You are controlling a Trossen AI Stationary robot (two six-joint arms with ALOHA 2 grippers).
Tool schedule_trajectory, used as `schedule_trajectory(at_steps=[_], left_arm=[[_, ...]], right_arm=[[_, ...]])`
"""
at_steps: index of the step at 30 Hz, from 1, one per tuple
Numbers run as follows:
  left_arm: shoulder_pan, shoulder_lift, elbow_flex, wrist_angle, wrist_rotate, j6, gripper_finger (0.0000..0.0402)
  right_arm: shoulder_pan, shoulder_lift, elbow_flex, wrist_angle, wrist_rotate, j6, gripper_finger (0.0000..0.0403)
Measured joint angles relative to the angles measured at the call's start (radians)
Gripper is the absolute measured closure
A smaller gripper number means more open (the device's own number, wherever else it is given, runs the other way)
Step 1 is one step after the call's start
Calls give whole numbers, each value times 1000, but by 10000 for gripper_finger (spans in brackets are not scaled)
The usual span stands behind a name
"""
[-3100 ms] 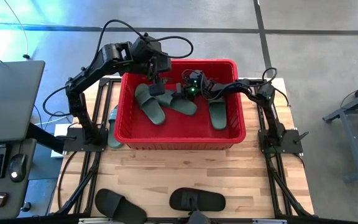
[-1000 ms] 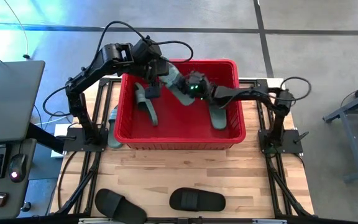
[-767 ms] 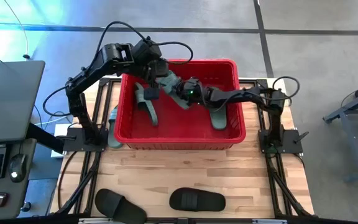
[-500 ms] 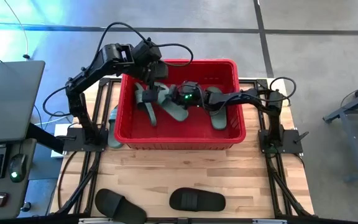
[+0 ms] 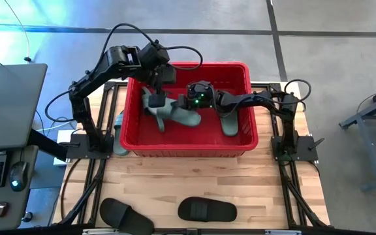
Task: Pick and place slides into bin
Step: Adjust the slides in the red bin
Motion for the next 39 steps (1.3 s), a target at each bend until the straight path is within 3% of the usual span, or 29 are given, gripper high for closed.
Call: schedule_trajectory(at_steps=[16, 30, 35, 39], left_arm=[[0, 4, 0, 103, -10, 0, 156], [0, 4, 0, 110, -10, 0, 156], [0, 4, 0, 110, -10, 0, 156], [0, 4, 0, 109, -10, 0, 156]], right_arm=[[-4, 0, 0, -42, 95, -40, 345], [-24, -3, 0, -113, 34, -95, 345], [-46, -3, 0, -110, 1, -71, 326], [-59, -3, 0, -112, -42, -53, 288]])
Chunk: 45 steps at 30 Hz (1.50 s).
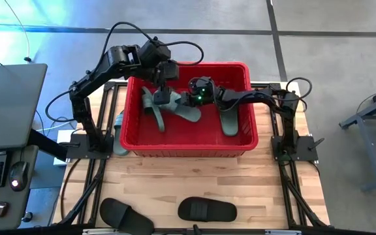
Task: Pick and place slides into bin
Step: Adjust the slides in the red bin
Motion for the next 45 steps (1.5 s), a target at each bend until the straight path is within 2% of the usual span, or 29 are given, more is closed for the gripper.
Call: schedule_trajectory(at_steps=[6, 11, 22, 30, 40, 45], left_arm=[[0, 0, 0, 0, 0, 0, 156], [0, 0, 0, 0, 0, 0, 156], [0, 0, 0, 0, 0, 0, 156], [0, 0, 0, 0, 0, 0, 156], [0, 0, 0, 0, 0, 0, 156], [0, 0, 0, 0, 0, 0, 156]], right_arm=[[-2, 0, 0, -12, -21, -9, 213], [-7, 0, 0, -20, -26, -43, 180], [-80, -87, 0, -263, -4, -106, 173], [-27, -89, 3, -418, 47, -167, 174], [61, -83, 0, -398, -57, -122, 174], [68, -102, 0, -243, -100, -75, 174]])
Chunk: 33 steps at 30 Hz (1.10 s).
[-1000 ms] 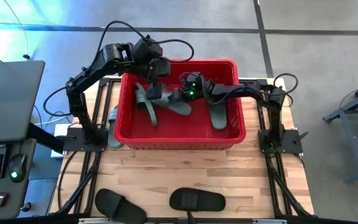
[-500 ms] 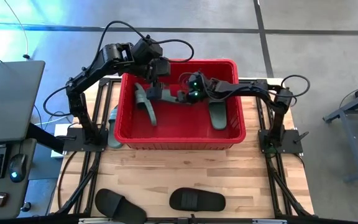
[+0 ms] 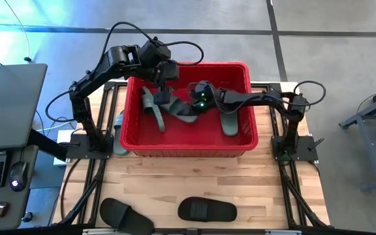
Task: Pick and place slides into bin
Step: Adjust the slides in the red bin, then put the black slide into the red bin
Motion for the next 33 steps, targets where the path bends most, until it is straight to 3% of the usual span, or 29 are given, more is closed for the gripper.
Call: schedule_trajectory(at_steps=[4, 9, 15, 24, 33], left_arm=[[0, 0, 0, 0, 0, 0, 156], [0, 0, 0, 0, -1, 0, 156], [0, 0, 0, 1, -1, 0, 156], [0, 0, 0, 1, -1, 0, 156], [0, 0, 0, 1, -1, 0, 156]], right_arm=[[-27, -19, 1, 148, 31, -33, 174], [-81, -19, 0, 2, 67, -55, 174], [-70, -18, 0, -46, -4, -83, 174], [-13, -18, 0, 195, -18, -83, 174], [-15, -18, 0, 128, -141, -116, 174]])
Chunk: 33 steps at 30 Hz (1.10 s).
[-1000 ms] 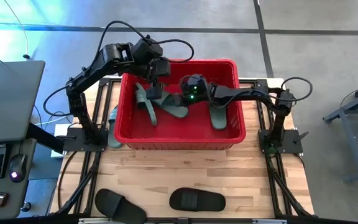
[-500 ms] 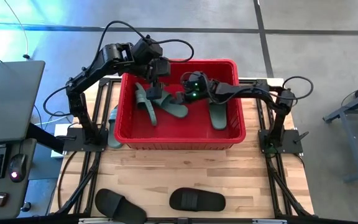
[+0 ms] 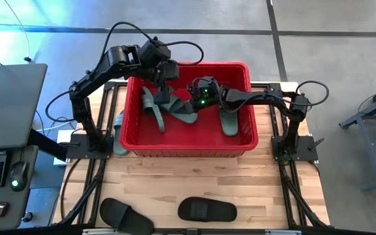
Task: Pick and place slides into bin
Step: Put the black slide into the red bin
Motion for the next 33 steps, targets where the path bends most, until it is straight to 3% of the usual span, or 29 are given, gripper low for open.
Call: schedule_trajectory(at_steps=[8, 13, 19, 25, 33], left_arm=[[0, 0, 0, 0, 0, 0, 156], [0, 0, 0, 0, 0, 0, 156], [0, 0, 0, 0, 0, 0, 156], [0, 0, 0, 0, -1, 0, 156], [0, 0, 0, 0, -4, 0, 156]], right_arm=[[-9, 0, 0, -24, -4, -139, 174], [-17, -11, 0, -9, 71, -58, 174], [-6, -35, 0, -23, 90, -114, 174], [-9, -37, 0, -9, 60, -175, 174], [-8, -37, 0, -5, 51, -109, 174]])
